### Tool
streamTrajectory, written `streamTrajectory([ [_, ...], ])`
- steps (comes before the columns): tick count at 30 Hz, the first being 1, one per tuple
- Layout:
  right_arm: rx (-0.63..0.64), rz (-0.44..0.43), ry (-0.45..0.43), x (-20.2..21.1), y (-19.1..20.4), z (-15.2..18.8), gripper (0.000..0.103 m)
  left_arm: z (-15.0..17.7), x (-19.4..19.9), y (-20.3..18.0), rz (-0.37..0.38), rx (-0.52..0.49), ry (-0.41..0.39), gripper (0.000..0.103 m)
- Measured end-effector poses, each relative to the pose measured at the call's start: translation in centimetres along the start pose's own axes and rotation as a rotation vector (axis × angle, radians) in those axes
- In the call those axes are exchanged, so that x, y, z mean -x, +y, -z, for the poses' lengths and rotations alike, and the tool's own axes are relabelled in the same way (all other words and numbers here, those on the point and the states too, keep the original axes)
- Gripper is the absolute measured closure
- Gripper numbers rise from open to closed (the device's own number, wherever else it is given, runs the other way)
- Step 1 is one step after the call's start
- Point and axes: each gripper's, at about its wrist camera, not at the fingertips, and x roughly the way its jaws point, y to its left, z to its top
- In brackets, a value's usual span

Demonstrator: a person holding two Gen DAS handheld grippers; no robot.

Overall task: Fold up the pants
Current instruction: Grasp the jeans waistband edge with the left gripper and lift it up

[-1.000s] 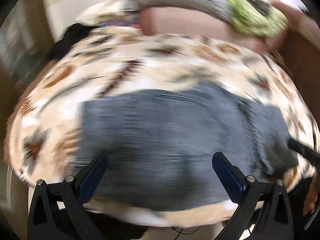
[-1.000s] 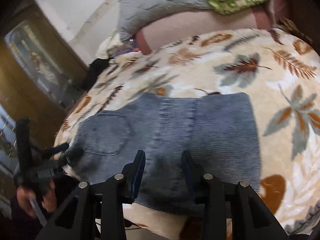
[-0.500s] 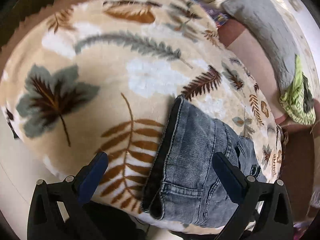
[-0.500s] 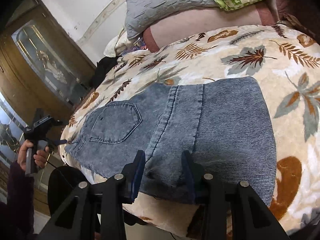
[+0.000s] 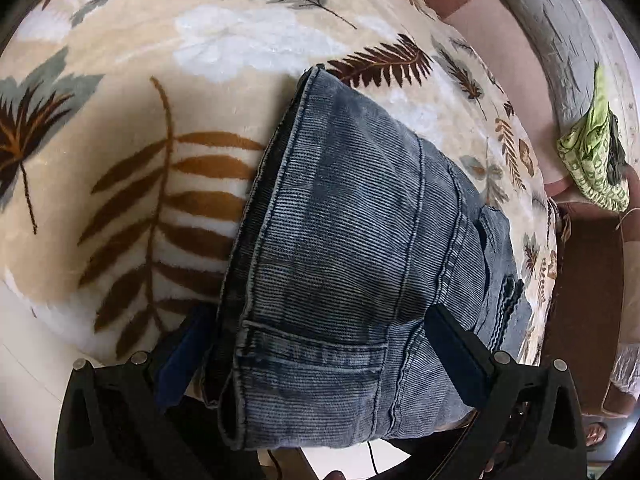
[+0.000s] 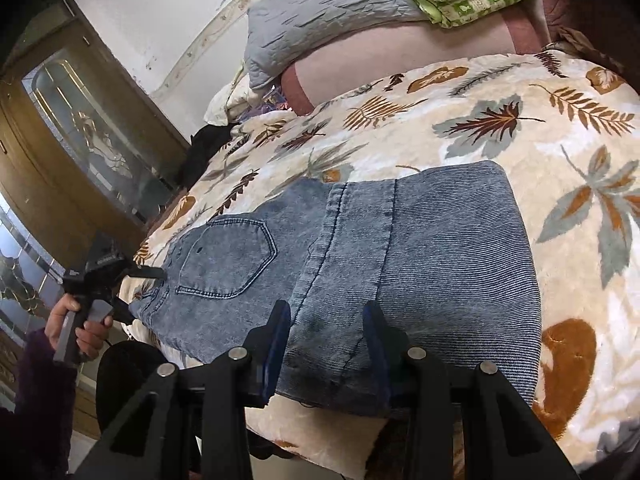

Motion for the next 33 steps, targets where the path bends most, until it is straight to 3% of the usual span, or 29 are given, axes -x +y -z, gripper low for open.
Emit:
streamTrajectory([
  [6,-0.014,0.002,-0.001,-0.1,-0.4,0.0,0.062,0.1,0.0,0.3,0.045,0.004,-0.018,0.004],
  [7,-0.017,0.004,-0.003,-0.1,-0.4,-0.1,0.062,0.3,0.2,0.1,0.038,-0.007,-0.032,0.016],
  [8,-0.016,0.009,-0.006,-0.1,-0.4,-0.1,0.062,0.6,0.4,0.1,0.031,-0.018,-0.042,0.037],
  [14,-0.005,0.022,-0.002,-0.1,-0.3,0.1,0.062,0.8,0.7,-0.2,0.099,-0.028,-0.053,0.078],
  [21,0.018,-0.024,-0.005,-0.7,1.1,-0.4,0.062,2.0,4.1,-3.3,0.119,-0.143,-0.155,0.084],
  [26,0.106,-0.057,0.016,-3.6,5.1,-1.9,0.062,2.3,5.8,-5.8,0.148,-0.215,-0.210,0.084],
  [29,0.152,-0.027,0.037,-6.9,8.2,-3.1,0.064,2.7,6.4,-6.8,0.150,-0.251,-0.234,0.085],
  [33,0.170,0.044,0.130,-12.1,10.1,-3.8,0.077,3.6,6.9,-7.5,0.154,-0.278,-0.256,0.085],
])
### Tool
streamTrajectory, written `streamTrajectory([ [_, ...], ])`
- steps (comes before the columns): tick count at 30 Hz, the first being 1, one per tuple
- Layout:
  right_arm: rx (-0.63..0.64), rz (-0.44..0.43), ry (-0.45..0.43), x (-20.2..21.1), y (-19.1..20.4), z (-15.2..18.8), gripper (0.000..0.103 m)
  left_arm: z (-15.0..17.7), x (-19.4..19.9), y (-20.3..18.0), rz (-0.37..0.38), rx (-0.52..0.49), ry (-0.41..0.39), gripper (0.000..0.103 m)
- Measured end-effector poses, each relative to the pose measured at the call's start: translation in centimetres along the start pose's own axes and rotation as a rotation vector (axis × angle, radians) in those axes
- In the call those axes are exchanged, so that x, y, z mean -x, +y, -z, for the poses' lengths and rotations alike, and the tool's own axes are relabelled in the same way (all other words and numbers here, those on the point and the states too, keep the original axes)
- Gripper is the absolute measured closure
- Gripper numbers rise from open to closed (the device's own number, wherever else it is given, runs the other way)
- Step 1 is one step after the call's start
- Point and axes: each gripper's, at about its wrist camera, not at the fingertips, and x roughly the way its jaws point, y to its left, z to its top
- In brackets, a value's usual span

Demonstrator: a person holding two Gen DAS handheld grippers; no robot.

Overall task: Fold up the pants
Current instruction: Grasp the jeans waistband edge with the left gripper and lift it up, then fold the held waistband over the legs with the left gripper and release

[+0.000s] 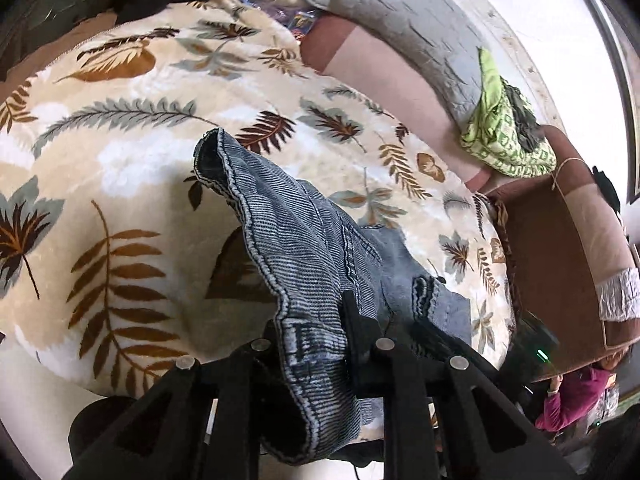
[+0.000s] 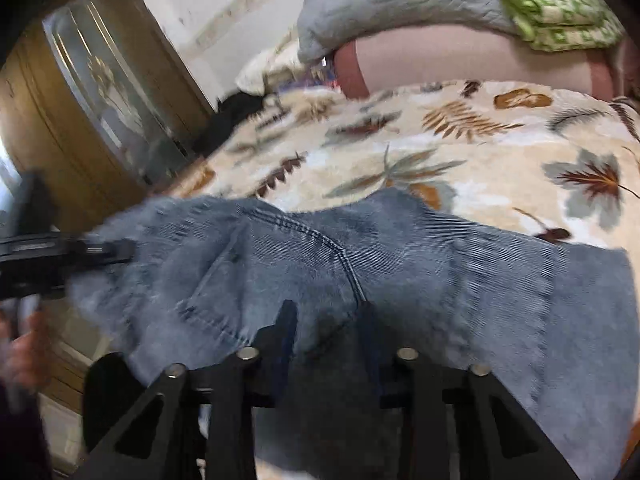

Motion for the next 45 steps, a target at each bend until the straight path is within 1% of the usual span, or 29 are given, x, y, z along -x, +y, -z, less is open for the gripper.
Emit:
streamTrajectory([
  [1,-0.012,0.025,0.072,-2.1,0.1,0.0,0.079,0.1,0.3,0.0,-0.002,-0.006,-0.002,0.085],
  [2,-0.014,0.050,0.106,-3.4,0.1,0.2,0.080,0.2,0.5,-0.2,-0.005,-0.016,-0.004,0.085],
  [3,0.001,0.051,0.076,-3.3,0.2,0.2,0.080,0.2,0.5,-0.6,-0.002,-0.026,-0.003,0.085],
  [4,0.019,0.051,0.073,-2.9,0.5,0.1,0.080,0.4,0.7,-0.8,-0.003,-0.034,-0.004,0.085],
  [6,-0.013,-0.003,0.069,-1.6,0.0,0.0,0.081,0.4,1.0,-2.1,-0.018,-0.070,-0.011,0.085],
  [8,-0.044,-0.046,0.000,1.2,-1.2,0.2,0.081,0.5,1.3,-3.1,-0.018,-0.097,-0.013,0.085],
  [10,-0.075,-0.047,-0.077,4.9,-3.4,0.8,0.081,0.6,1.7,-5.1,-0.019,-0.145,-0.020,0.085],
  [12,-0.108,-0.016,-0.138,8.0,-5.8,1.3,0.081,0.8,1.9,-7.0,-0.018,-0.189,-0.021,0.085],
  [14,-0.147,0.042,-0.202,11.2,-8.8,2.2,0.081,0.9,1.7,-9.3,-0.014,-0.238,-0.017,0.085],
  [17,-0.255,0.144,-0.292,15.7,-14.3,4.1,0.081,1.3,1.0,-12.6,-0.011,-0.301,0.000,0.085],
  [18,-0.294,0.155,-0.311,16.6,-15.6,4.5,0.081,1.6,0.3,-14.4,-0.003,-0.331,0.017,0.085],
  [20,-0.432,0.167,-0.353,18.3,-19.2,5.6,0.081,2.3,-1.0,-17.5,0.005,-0.388,0.043,0.085],
  [22,-0.502,0.169,-0.378,19.3,-21.3,6.0,0.081,3.1,-2.7,-20.8,0.019,-0.441,0.071,0.085],
  [24,-0.532,0.186,-0.389,19.8,-22.6,6.3,0.081,3.9,-4.9,-23.6,0.027,-0.482,0.102,0.085],
  [27,-0.599,0.159,-0.401,20.4,-24.5,6.7,0.080,5.8,-9.6,-27.6,0.022,-0.523,0.182,0.085],
  [28,-0.617,0.158,-0.410,20.7,-24.9,7.0,0.080,6.2,-10.6,-28.3,0.028,-0.524,0.198,0.084],
  [29,-0.632,0.169,-0.420,21.1,-25.5,7.2,0.080,7.0,-12.1,-29.2,0.056,-0.520,0.238,0.084],
  [30,-0.637,0.180,-0.423,21.3,-25.8,7.3,0.080,7.3,-12.9,-29.7,0.083,-0.512,0.271,0.084],
  [32,-0.640,0.188,-0.431,21.5,-26.3,7.2,0.080,7.7,-13.1,-30.0,0.125,-0.496,0.287,0.084],
  [34,-0.628,0.186,-0.428,21.6,-26.3,7.2,0.080,7.5,-12.0,-30.2,0.173,-0.505,0.262,0.084],
  [35,-0.618,0.183,-0.419,21.5,-26.2,7.1,0.080,7.3,-11.4,-30.3,0.177,-0.508,0.245,0.084],
  [36,-0.611,0.179,-0.414,21.4,-26.1,7.1,0.080,6.7,-10.2,-30.1,0.181,-0.517,0.205,0.084],
  [38,-0.582,0.171,-0.404,20.8,-25.3,6.5,0.080,5.9,-8.4,-29.5,0.183,-0.524,0.149,0.084],
  [40,-0.539,0.156,-0.410,20.5,-24.2,6.2,0.080,5.0,-7.4,-28.4,0.161,-0.508,0.115,0.084],
  [42,-0.474,0.129,-0.410,19.9,-22.6,5.6,0.080,4.2,-7.7,-27.2,0.121,-0.504,0.104,0.084],
  [43,-0.433,0.120,-0.401,19.5,-21.6,5.2,0.080,3.9,-8.2,-26.6,0.094,-0.500,0.106,0.084],
  [45,-0.347,0.109,-0.380,18.6,-19.5,4.6,0.080,4.2,-9.2,-24.2,0.002,-0.495,0.117,0.084],
])
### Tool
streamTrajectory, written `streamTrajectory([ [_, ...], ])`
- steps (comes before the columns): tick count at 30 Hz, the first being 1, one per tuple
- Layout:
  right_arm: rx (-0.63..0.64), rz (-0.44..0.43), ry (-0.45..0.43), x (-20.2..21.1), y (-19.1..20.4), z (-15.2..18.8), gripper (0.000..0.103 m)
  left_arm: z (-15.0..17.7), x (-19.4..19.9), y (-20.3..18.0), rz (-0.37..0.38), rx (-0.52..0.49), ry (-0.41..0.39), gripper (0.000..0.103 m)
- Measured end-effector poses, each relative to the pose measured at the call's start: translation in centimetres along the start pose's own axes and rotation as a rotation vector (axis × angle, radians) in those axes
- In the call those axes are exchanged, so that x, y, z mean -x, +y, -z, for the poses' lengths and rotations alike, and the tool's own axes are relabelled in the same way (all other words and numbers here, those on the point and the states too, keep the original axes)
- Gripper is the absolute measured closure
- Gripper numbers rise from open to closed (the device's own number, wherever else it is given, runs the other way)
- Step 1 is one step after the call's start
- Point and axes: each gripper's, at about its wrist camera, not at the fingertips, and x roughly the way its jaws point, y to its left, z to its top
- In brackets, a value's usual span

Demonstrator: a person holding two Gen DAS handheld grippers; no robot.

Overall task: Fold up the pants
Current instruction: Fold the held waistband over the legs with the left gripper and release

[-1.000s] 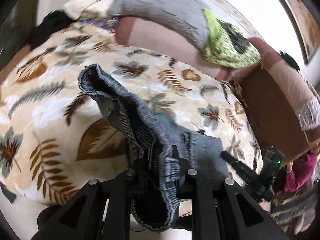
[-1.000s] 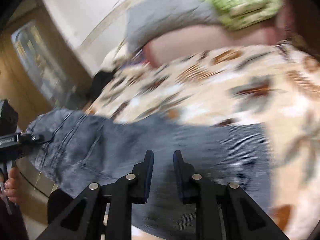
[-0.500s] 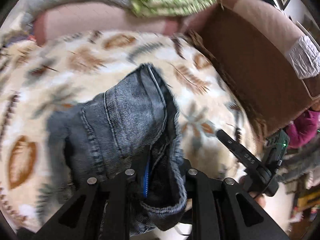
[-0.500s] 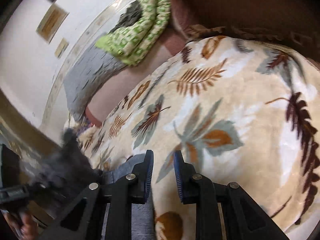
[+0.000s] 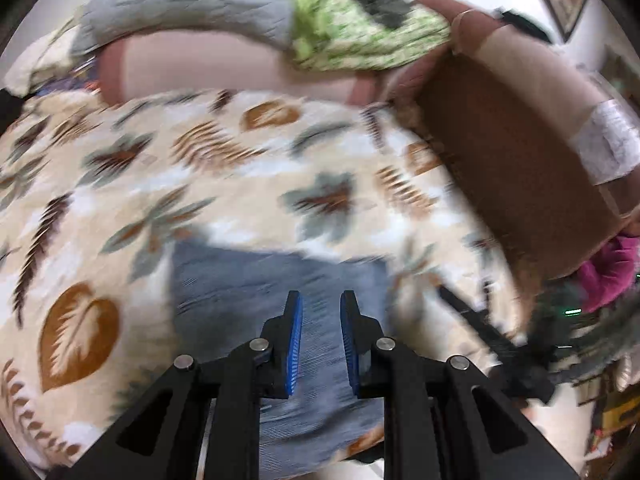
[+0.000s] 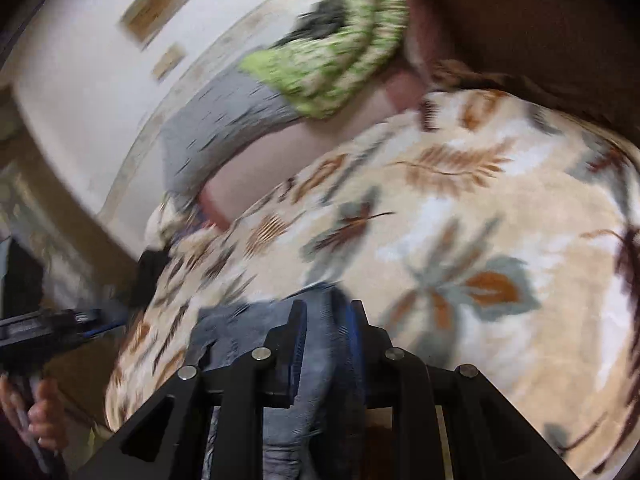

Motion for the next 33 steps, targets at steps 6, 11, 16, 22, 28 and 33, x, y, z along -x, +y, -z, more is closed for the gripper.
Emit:
streamTrajectory([
  [6,0.189,-0.048,0.102,-2.8,5.2,2.1,0.080,4.6,-1.9,3.4,-0.051,0.029,0.098,0.084],
  [11,0.290,0.005,0.198,-5.0,6.9,4.3,0.080,7.4,-4.3,2.9,-0.063,-0.014,0.163,0.084],
  [16,0.327,0.082,0.301,-7.1,6.2,6.0,0.078,8.5,-6.5,3.6,-0.076,0.013,0.173,0.083],
  [22,0.284,0.063,0.328,-8.1,5.1,6.0,0.078,9.0,-6.9,3.2,-0.100,-0.019,0.141,0.083],
  [28,0.218,0.028,0.311,-6.7,4.8,5.0,0.078,8.2,-5.5,2.6,-0.111,0.006,0.155,0.081],
  [33,0.202,0.004,0.206,-3.9,5.0,4.3,0.068,6.8,-1.6,1.5,-0.165,-0.053,0.027,0.041],
])
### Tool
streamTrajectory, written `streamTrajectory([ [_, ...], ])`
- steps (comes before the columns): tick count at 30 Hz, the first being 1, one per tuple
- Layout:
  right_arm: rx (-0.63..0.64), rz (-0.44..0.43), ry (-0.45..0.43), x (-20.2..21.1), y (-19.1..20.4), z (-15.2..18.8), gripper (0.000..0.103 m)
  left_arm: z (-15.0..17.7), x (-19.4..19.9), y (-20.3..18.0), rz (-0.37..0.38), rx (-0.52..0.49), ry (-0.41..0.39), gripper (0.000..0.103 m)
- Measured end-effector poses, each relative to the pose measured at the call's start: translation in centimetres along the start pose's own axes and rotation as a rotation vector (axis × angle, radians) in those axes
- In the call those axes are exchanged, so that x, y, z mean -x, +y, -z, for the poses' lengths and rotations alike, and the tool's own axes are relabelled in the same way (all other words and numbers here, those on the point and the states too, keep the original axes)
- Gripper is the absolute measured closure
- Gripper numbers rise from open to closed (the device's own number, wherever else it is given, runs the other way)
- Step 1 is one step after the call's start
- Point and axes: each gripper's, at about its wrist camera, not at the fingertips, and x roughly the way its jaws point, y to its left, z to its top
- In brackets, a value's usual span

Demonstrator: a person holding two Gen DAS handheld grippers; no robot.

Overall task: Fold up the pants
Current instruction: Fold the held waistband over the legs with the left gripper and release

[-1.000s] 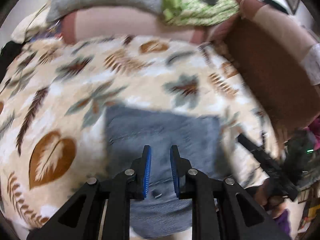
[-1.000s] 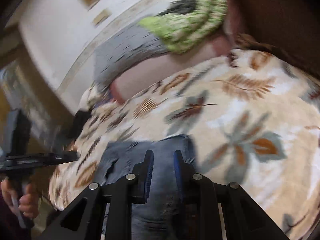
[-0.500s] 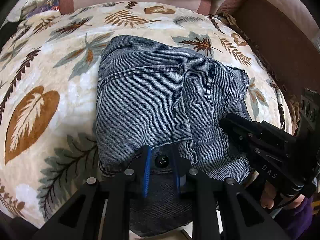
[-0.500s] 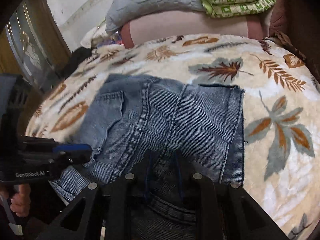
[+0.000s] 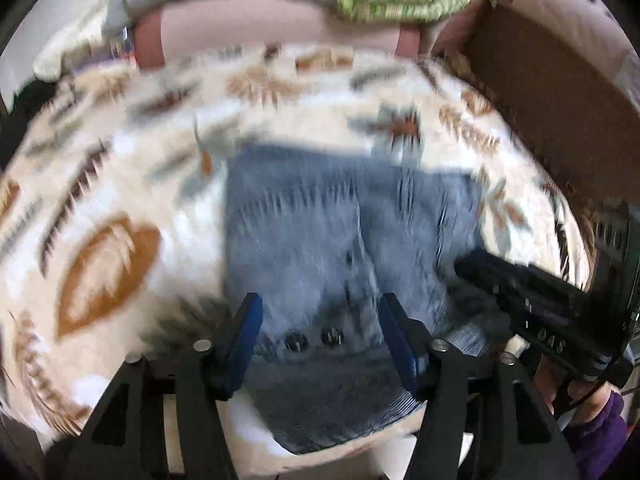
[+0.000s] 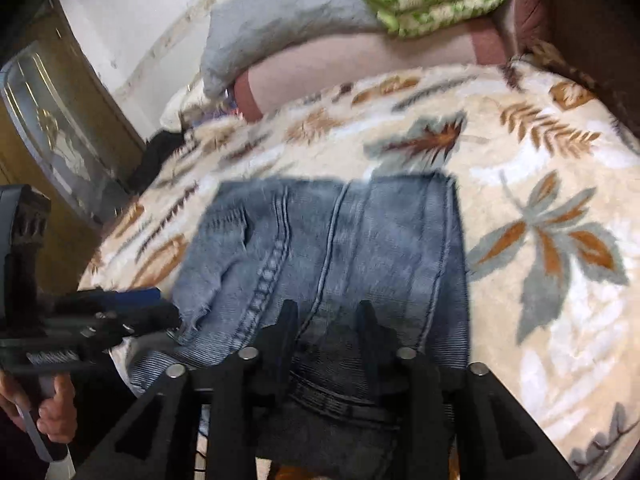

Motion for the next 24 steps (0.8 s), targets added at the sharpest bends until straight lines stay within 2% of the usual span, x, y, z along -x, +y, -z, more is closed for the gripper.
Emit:
streamTrajectory([
  [2,0.013,-0.024,-0.031,0.7,0.4,0.0,0.068,-1.3,1.1,-0.1,-0.001,-0.018,-0.038,0.041],
  [5,0.028,-0.008,-0.032,0.5,0.9,-0.1,0.066,-3.2,0.7,0.0,-0.017,-0.019,-0.052,0.038],
  [9,0.014,0.007,-0.027,0.3,0.4,-0.2,0.066,-5.4,-2.0,0.1,-0.055,0.014,-0.006,0.037],
  [17,-0.027,0.015,-0.039,0.4,-1.0,-0.6,0.066,-4.9,-2.9,-0.6,-0.068,0.013,0.003,0.037],
  [19,-0.031,0.014,-0.050,0.6,-1.2,-0.7,0.066,-4.6,-2.5,-0.6,-0.076,0.009,-0.026,0.035],
  [21,-0.035,0.014,-0.057,0.7,-1.3,-0.7,0.066,-4.1,-1.9,-0.8,-0.105,-0.004,-0.063,0.025],
  [24,-0.051,0.015,-0.067,0.9,-1.6,-0.9,0.066,-3.6,-0.9,-1.3,-0.138,-0.042,-0.128,0.023],
])
